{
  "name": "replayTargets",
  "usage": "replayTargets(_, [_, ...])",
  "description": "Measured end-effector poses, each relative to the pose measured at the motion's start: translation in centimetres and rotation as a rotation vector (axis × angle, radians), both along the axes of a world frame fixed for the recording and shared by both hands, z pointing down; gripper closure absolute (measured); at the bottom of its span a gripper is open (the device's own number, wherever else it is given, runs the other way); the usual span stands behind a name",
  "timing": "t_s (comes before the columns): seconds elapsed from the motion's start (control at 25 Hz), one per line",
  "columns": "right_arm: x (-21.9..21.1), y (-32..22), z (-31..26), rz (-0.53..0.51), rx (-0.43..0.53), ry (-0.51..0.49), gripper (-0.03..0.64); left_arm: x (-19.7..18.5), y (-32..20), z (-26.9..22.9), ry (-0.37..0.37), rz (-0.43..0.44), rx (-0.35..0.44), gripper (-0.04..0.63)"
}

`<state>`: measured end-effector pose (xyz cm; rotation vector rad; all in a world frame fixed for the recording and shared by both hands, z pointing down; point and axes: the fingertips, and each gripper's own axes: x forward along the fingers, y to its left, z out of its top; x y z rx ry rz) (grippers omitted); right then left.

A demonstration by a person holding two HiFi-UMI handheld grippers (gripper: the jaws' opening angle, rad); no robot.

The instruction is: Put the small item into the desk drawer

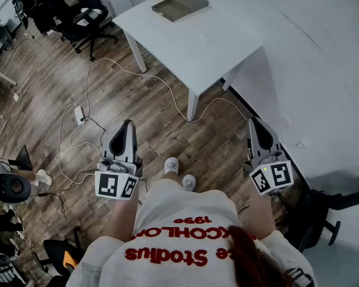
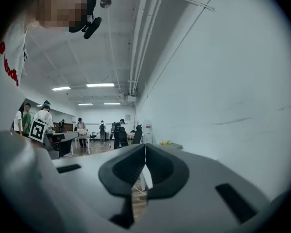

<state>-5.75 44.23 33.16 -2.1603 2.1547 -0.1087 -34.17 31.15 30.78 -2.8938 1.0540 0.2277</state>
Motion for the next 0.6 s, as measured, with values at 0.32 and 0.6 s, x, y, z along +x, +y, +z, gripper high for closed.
replayTargets(0.32, [-0.2,0.6,-0.7,-0.008,0.006,0.005,0.611,0.7,0.2,0.0,-0.014,0.009,0.006,0.589])
replayTargets(0.6, [0.6,0.9,-1.2,-0.002,0.032,-0.043,0.611,1.4,0.4,0.0,-0.024,0.021,0.009,0.589])
